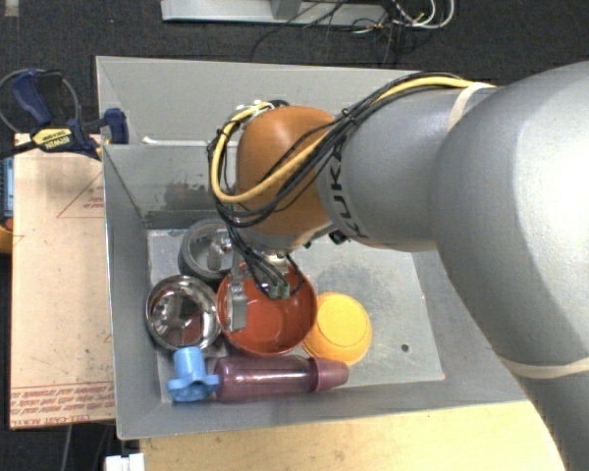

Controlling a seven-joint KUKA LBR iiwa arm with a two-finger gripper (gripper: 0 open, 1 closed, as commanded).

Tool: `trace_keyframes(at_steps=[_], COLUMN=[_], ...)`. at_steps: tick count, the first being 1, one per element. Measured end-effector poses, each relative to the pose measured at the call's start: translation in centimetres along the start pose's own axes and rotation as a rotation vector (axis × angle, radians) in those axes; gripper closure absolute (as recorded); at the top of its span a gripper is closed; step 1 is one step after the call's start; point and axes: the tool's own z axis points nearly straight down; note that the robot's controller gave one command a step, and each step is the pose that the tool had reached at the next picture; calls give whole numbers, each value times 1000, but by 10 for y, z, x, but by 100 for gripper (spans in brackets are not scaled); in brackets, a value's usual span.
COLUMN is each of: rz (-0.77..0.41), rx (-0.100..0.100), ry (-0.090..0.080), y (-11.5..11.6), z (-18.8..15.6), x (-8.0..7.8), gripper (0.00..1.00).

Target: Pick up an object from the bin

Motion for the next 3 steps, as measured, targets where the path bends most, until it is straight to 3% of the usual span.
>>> trace_keyframes(at_steps=[1,2,3], rz=[90,91,68], rx=[-2,-2,-3], ry=[-17,-17,-20], y=[-66,-66,-65], z=[36,36,-17], x=[-31,-31,-31], gripper=[100,100,100])
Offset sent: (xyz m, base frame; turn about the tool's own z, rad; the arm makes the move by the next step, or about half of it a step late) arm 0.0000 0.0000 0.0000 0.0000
